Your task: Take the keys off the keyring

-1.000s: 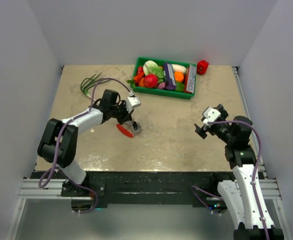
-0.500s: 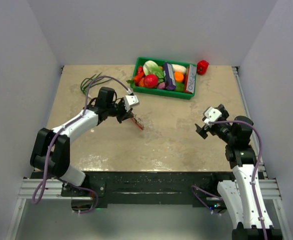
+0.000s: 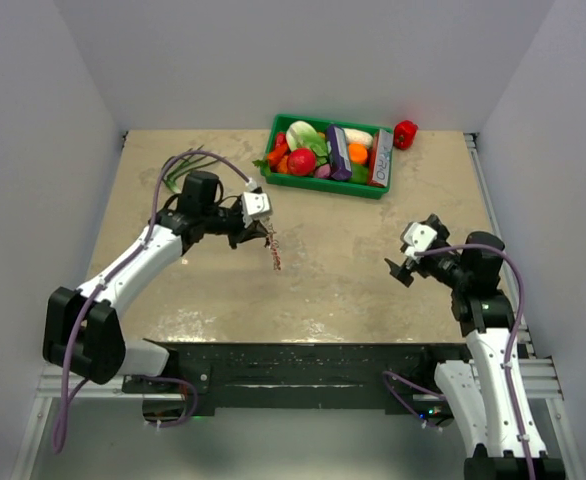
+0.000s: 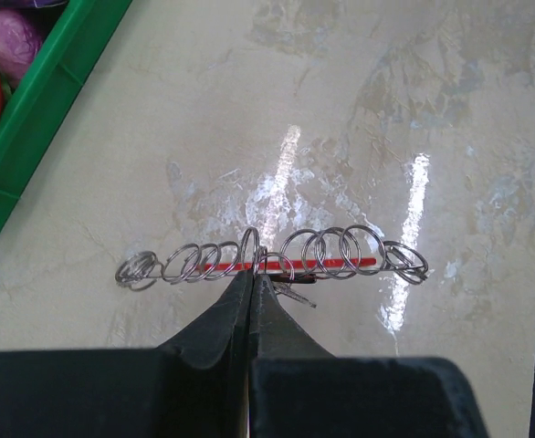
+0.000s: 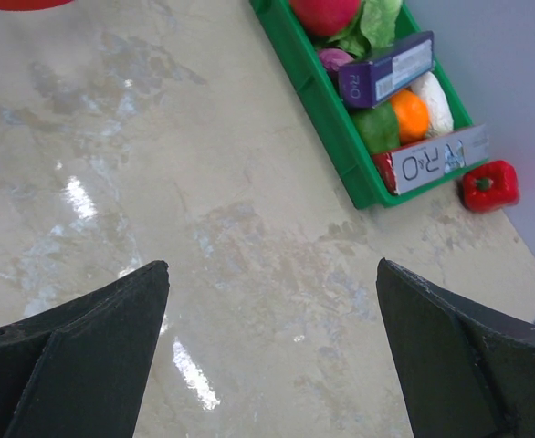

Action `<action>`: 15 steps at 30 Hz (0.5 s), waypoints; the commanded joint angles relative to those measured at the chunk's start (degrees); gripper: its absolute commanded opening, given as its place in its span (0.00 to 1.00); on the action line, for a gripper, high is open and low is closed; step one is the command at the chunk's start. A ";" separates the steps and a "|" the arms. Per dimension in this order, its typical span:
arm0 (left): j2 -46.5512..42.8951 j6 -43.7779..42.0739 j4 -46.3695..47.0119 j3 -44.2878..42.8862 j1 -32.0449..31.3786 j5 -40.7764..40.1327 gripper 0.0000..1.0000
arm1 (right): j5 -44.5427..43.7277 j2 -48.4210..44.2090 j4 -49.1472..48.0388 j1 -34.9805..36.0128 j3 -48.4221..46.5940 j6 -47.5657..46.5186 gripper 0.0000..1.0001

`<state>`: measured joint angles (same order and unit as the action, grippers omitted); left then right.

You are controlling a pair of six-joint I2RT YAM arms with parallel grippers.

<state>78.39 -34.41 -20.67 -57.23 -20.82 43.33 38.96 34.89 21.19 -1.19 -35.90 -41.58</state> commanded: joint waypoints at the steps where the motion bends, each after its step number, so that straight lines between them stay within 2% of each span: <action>1: -4.47 -2.94 -2.63 -1.40 -0.36 3.69 0.00 | 8.83 2.18 6.83 -0.22 -6.80 -6.04 0.99; 5: -8.16 -1.80 0.00 1.33 -0.36 5.97 0.00 | 14.20 5.87 8.25 -0.22 -12.87 -6.32 0.99; 8: -8.61 -1.88 -0.34 1.42 -0.36 7.47 0.00 | 17.80 9.04 5.71 0.13 -16.55 -2.55 0.98; 9: -8.52 -2.06 -0.60 0.90 -0.36 7.82 0.00 | 17.82 9.75 4.14 0.40 -17.35 1.73 0.98; 10: -8.17 -2.23 -0.86 0.63 -0.36 8.60 0.00 | 17.21 10.54 -0.14 0.75 -17.97 4.47 0.96; 13: -7.03 -4.51 -3.32 -1.39 -0.36 10.80 0.00 | 12.56 14.05 -2.81 6.36 -21.83 8.36 0.95; 15: -6.32 -6.01 -5.61 -2.88 -0.36 12.21 0.00 | 5.39 16.94 -3.43 14.09 -22.98 9.15 0.95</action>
<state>71.09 -36.77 -23.73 -56.16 -20.82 50.13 51.44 47.83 22.98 3.68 -54.50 -38.39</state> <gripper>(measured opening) 0.018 0.955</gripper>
